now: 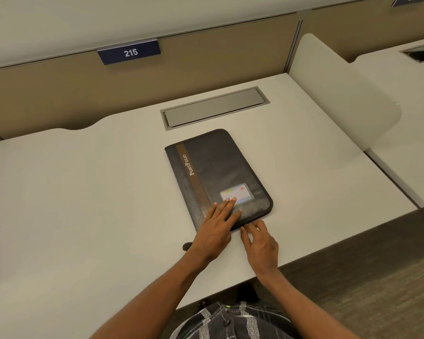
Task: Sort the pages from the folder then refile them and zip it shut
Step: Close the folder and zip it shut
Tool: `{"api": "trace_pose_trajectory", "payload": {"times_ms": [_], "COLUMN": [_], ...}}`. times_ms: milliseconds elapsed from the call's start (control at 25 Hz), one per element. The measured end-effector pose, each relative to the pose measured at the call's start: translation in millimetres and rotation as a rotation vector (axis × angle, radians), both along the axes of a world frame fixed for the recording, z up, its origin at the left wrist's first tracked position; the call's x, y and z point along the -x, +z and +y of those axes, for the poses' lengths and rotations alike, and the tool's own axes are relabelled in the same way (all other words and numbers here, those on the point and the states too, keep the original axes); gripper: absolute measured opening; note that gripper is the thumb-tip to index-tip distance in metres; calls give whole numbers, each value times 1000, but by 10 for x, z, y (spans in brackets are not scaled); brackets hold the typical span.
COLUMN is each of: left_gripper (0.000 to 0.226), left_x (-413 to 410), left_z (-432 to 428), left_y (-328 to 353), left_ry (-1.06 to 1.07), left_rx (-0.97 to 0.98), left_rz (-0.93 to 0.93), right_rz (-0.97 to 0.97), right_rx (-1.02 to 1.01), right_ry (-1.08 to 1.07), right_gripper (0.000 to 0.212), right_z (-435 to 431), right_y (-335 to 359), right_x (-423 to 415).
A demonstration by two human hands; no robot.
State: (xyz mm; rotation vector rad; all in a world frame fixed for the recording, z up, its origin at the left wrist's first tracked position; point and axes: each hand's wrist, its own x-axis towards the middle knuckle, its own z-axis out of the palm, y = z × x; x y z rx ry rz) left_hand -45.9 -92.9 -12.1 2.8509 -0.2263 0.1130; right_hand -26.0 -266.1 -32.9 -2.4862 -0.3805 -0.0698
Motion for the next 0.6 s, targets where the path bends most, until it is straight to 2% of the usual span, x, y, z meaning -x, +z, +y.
{"api": "trace_pose_trajectory", "payload": {"times_ms": [240, 600], "left_gripper": [64, 73], "left_x": [-412, -445], "left_z": [-92, -27], "left_y": [57, 72], "left_ry": [-212, -221], "left_rx": [-67, -123], "left_rz": [48, -16], "right_rz": [21, -49], "right_rx": [-5, 92], "right_ry": [10, -117], "right_gripper": [16, 13], "right_z": [-12, -279], "right_y": [15, 21], "right_x": [-43, -346]}}
